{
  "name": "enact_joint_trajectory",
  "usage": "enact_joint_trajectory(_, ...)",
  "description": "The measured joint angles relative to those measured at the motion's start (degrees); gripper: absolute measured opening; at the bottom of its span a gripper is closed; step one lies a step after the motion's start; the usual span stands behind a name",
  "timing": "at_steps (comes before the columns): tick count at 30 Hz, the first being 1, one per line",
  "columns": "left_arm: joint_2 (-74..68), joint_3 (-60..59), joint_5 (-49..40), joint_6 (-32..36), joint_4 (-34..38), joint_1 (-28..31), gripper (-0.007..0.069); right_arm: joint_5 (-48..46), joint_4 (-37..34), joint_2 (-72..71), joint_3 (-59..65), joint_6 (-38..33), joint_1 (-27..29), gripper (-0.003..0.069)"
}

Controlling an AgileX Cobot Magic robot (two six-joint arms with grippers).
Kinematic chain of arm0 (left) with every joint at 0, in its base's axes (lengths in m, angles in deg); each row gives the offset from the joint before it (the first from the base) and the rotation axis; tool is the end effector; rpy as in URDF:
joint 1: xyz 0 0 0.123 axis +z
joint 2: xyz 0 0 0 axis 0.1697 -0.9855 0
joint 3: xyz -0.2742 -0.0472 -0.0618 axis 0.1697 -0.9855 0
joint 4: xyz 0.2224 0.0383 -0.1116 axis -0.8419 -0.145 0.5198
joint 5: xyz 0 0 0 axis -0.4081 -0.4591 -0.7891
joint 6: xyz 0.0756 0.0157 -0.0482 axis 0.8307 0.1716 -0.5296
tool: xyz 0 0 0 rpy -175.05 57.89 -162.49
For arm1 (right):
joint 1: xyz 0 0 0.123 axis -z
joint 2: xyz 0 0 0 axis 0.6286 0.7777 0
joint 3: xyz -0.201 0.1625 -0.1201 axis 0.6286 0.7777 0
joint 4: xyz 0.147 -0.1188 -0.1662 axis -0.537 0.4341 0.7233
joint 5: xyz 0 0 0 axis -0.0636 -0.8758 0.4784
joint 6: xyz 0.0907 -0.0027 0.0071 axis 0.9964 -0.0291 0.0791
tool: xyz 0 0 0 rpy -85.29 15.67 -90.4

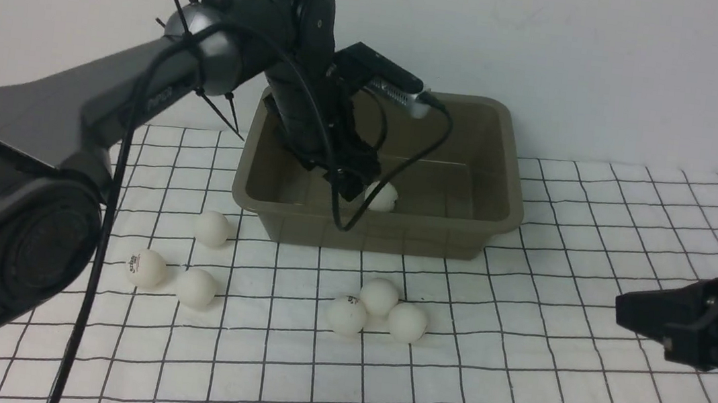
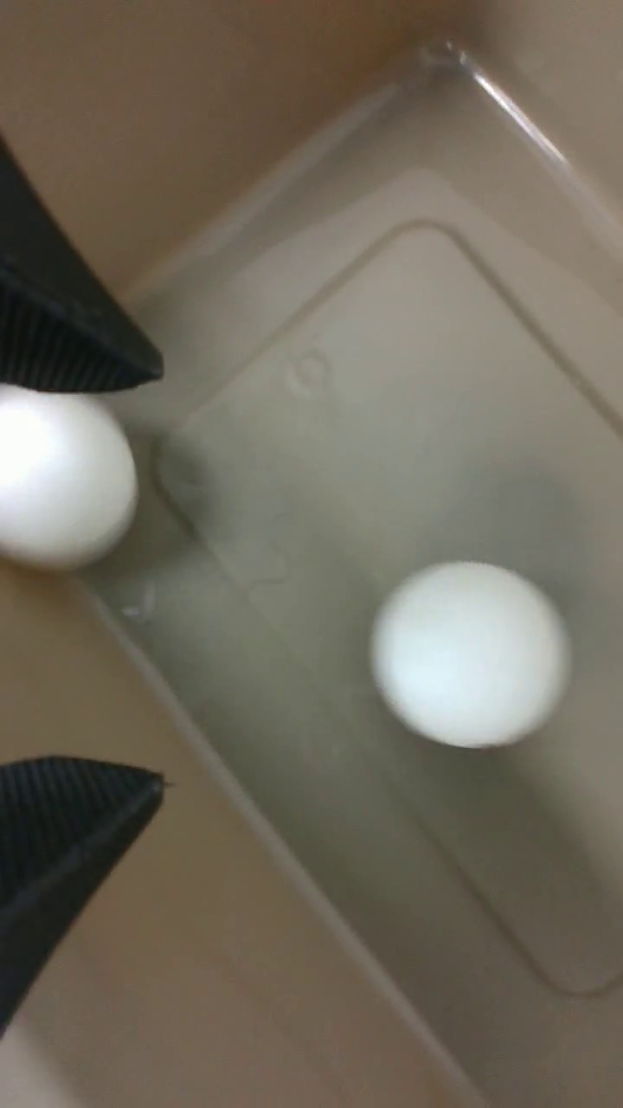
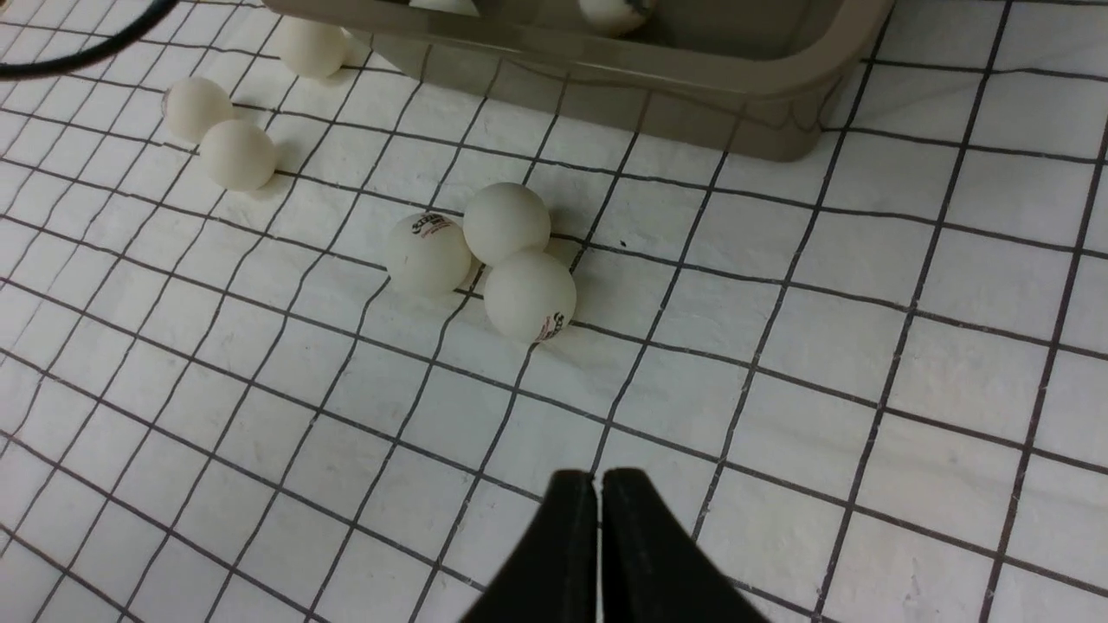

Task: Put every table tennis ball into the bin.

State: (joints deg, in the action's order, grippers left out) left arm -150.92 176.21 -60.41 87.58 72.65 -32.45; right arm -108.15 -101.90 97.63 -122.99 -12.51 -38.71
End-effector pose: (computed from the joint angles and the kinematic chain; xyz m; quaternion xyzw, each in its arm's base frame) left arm 0.4573 -0.1989 0.2235 0.3125 0.9299 -0.0542 0.1862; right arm 0.2021 0.0562 0.2707 -0.1924 0.8752 0.2808 0.3436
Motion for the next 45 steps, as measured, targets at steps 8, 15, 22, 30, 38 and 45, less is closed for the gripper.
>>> enact_joint_trajectory(8, 5.19, 3.64, -8.32, -0.28, -1.55, 4.61, 0.0513, -0.06, 0.00, 0.00, 0.00, 0.00, 0.00, -0.0001)
enact_joint_trajectory(15, 11.91, 3.76, -8.57, -0.99, 3.66, 16.56, 0.0513, -0.06, 0.00, 0.00, 0.00, 0.00, 0.00, -0.0001)
enact_joint_trajectory(22, 16.60, -8.13, -8.57, 1.35, 9.74, 23.26, 0.0513, 0.00, 0.15, 0.00, 0.00, 0.00, 0.00, -0.0001)
enact_joint_trajectory(30, 26.69, -37.15, -2.13, 5.29, 11.55, 24.03, 0.0513, 0.17, 0.15, 0.00, 0.00, 0.00, 0.00, 0.0000)
enact_joint_trajectory(38, 30.60, -52.57, 14.97, 5.46, 11.95, 24.03, 0.0513, 0.17, 0.15, 0.00, 0.00, 0.00, 0.00, 0.0000)
enact_joint_trajectory(45, 26.93, -53.46, 21.13, 5.46, 12.12, 24.03, 0.0513, -0.26, 0.15, 0.00, 0.00, 0.00, 0.00, 0.0000)
